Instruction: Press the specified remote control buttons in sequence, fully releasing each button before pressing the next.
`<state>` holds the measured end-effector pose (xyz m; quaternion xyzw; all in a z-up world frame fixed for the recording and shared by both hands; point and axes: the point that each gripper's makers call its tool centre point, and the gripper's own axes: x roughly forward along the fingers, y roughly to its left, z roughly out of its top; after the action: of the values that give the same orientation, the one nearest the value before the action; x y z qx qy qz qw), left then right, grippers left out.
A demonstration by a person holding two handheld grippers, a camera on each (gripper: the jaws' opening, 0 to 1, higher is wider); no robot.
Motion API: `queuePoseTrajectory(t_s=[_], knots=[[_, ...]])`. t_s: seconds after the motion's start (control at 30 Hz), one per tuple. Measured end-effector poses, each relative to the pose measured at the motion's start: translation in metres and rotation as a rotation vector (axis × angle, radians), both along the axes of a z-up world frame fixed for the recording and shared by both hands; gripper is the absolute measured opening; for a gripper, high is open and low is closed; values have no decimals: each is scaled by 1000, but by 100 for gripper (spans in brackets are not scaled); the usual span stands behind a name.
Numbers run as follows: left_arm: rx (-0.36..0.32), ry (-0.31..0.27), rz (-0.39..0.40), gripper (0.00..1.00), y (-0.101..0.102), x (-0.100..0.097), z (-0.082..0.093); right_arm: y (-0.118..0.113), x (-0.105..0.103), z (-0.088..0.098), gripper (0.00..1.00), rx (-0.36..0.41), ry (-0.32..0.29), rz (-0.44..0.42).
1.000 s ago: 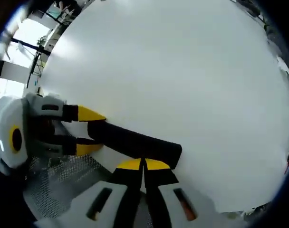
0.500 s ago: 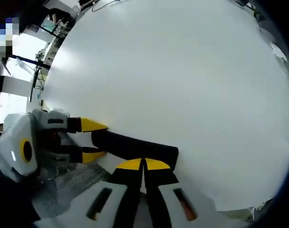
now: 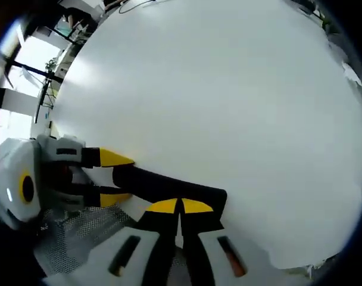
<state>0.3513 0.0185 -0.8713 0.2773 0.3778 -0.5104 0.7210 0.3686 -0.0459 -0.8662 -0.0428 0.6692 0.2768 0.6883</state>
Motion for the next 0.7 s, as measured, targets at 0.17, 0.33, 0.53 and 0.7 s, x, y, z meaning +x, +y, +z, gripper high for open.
queuePoseTrajectory(t_s=[0.17,0.33,0.53,0.7], knots=[[-12,9,5,25,0,1,0,0,-1,-1,0,-32,-25,36],[-10,12,0,25,0,0,0,-1,0,-1,0,-33,-16,8],[-11,13,-1,25,0,0,0,0,0,-1,0,-47,-24,18],[-4,14,-5,25,0,0,0,-1,1,-1,0,-34,-32,2]])
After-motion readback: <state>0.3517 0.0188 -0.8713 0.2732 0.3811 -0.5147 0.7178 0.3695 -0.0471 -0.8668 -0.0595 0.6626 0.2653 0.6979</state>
